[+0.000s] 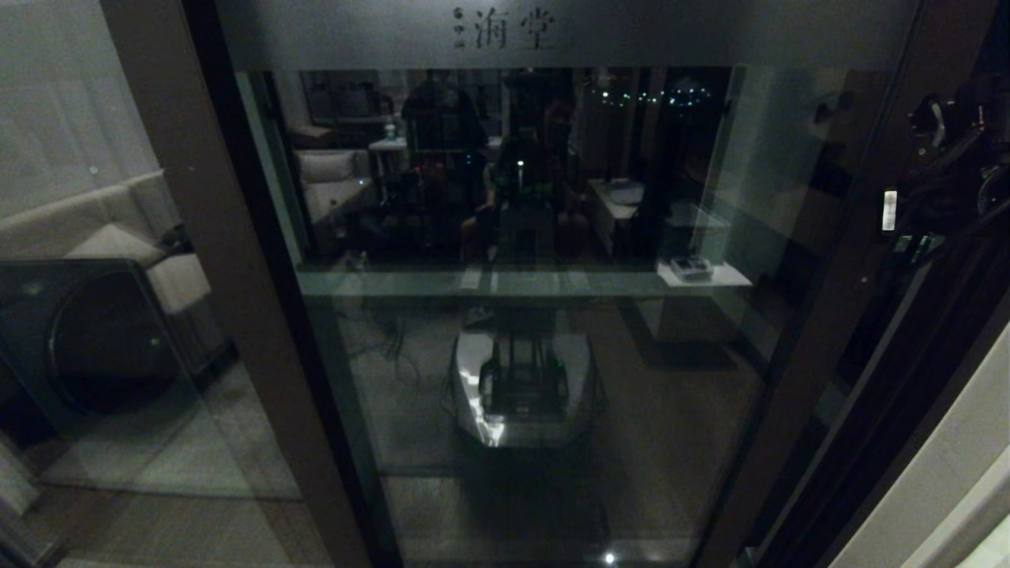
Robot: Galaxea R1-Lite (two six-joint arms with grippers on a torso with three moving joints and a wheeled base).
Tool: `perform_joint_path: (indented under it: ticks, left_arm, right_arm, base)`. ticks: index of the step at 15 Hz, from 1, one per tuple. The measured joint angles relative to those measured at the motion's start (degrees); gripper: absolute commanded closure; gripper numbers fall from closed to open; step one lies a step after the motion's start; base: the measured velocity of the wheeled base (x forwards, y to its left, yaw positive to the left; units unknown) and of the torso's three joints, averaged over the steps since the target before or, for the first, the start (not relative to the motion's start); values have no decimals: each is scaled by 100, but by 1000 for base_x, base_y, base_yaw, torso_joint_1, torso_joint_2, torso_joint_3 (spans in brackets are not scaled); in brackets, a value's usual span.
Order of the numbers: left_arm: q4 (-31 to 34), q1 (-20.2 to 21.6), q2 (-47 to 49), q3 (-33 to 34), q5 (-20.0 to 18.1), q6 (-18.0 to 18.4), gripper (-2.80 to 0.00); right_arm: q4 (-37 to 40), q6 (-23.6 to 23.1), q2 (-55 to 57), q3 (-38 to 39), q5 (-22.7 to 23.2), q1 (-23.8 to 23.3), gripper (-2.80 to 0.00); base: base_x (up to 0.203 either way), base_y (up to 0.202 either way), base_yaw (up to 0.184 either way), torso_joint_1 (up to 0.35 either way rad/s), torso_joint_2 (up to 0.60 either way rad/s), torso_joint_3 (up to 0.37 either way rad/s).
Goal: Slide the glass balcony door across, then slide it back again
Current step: Close the slid door
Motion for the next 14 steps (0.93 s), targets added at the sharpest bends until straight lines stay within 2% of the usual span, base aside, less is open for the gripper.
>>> perform_joint_path:
  ticks: [3, 14]
  left_arm:
    - [0, 2, 0, 0, 0, -2, 0]
    - [0, 2, 0, 0, 0, -2, 0]
  right_arm:
    - [-310, -20, 196, -43, 7, -41, 0]
    - [-299, -2, 653, -410, 29, -260, 0]
  base:
    - [0, 0, 0, 0, 0, 0]
    - [0, 0, 0, 0, 0, 0]
